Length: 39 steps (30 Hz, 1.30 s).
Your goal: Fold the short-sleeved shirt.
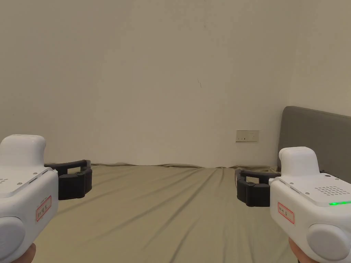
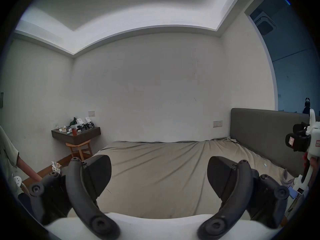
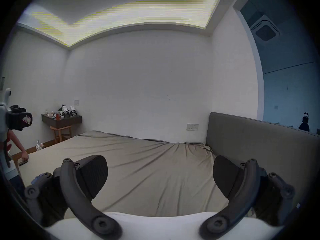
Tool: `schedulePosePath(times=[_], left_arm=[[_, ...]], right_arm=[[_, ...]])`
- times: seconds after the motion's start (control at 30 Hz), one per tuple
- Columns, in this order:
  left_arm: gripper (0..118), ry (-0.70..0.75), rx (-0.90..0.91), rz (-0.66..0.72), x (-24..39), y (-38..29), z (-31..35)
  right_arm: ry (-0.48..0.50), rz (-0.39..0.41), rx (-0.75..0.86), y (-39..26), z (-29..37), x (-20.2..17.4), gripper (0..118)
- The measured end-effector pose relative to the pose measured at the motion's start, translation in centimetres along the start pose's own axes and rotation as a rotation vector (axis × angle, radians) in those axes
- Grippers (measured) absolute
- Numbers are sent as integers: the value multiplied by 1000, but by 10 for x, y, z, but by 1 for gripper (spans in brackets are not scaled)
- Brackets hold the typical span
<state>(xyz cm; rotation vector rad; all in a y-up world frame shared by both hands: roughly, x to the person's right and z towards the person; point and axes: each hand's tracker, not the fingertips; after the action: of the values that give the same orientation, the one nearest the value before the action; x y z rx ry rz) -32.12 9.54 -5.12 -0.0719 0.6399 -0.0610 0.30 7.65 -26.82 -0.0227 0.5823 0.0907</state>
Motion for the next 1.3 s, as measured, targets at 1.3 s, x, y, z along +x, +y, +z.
schedulePosePath(times=[1.3], left_arm=[[118, -42, -2, 46, -5, -18, -3]], right_arm=[[0, -14, -5, -7, -3, -5, 118]])
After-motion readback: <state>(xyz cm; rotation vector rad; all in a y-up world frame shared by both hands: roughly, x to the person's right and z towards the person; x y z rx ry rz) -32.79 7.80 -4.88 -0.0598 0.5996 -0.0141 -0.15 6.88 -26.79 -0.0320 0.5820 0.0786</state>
